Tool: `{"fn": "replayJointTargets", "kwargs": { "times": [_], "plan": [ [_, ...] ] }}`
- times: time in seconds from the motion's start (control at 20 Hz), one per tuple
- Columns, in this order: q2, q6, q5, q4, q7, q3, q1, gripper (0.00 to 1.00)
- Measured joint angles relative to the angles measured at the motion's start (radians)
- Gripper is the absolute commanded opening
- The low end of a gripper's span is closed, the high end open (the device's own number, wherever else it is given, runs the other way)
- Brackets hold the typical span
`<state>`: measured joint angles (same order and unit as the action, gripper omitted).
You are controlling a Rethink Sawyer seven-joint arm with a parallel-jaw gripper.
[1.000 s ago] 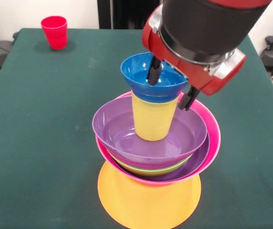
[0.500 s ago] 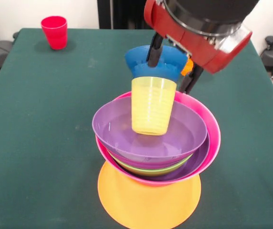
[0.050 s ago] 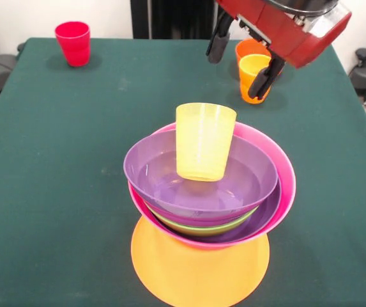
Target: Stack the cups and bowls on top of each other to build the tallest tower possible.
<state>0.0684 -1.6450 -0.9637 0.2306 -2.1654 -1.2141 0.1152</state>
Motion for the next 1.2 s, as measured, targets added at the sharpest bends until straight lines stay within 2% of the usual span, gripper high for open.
{"fn": "replayJointTargets", "kwargs": {
  "times": [0.3,0.6,0.95,1.05,1.2],
  "plan": [
    [-0.002,0.000,0.031,0.012,0.000,0.041,-0.002,1.00],
    [-0.027,0.008,0.088,0.072,0.000,0.113,-0.025,1.00],
    [-0.085,0.122,0.160,0.209,0.000,0.213,-0.089,1.00],
    [-0.108,0.181,0.185,0.262,0.000,0.255,-0.113,1.00],
    [-0.123,0.215,0.198,0.294,0.000,0.281,-0.125,1.00]
  ]
}}
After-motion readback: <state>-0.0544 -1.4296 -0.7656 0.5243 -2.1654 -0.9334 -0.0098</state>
